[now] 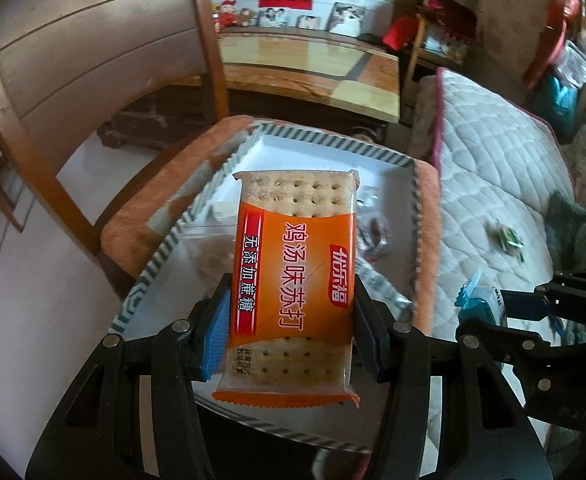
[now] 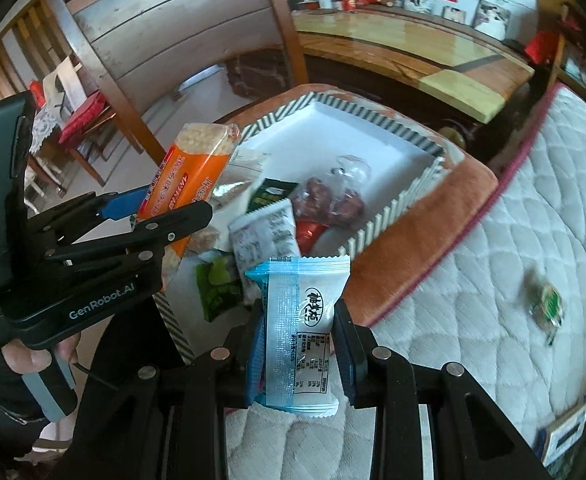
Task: Organize snacks
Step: 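Carry the cracker pack and blue-white packet over the white tray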
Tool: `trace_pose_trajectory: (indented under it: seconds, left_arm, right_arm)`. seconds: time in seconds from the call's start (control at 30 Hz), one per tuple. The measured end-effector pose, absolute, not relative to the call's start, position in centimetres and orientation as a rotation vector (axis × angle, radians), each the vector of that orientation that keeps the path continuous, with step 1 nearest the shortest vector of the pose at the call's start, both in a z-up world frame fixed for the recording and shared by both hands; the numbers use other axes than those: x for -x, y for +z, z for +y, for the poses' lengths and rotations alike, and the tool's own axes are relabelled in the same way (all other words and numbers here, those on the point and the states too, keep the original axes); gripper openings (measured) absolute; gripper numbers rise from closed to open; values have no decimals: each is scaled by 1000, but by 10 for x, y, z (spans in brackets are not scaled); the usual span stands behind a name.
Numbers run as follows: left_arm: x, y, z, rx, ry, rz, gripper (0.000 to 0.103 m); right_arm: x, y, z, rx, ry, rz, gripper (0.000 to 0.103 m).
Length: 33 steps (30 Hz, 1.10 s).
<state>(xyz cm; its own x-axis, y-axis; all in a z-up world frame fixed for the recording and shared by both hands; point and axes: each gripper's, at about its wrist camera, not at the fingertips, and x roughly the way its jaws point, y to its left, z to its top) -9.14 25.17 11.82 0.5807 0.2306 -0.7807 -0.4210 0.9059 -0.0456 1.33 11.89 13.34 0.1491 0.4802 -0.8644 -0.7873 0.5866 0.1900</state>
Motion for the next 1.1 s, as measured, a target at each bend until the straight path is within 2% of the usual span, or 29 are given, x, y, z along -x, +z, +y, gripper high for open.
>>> trace_pose_trajectory:
  seconds: [1.1]
  left_arm:
    - [85, 89, 297, 306, 497, 890, 54]
  right_arm:
    - [-67, 93, 214, 429, 973, 1131, 30]
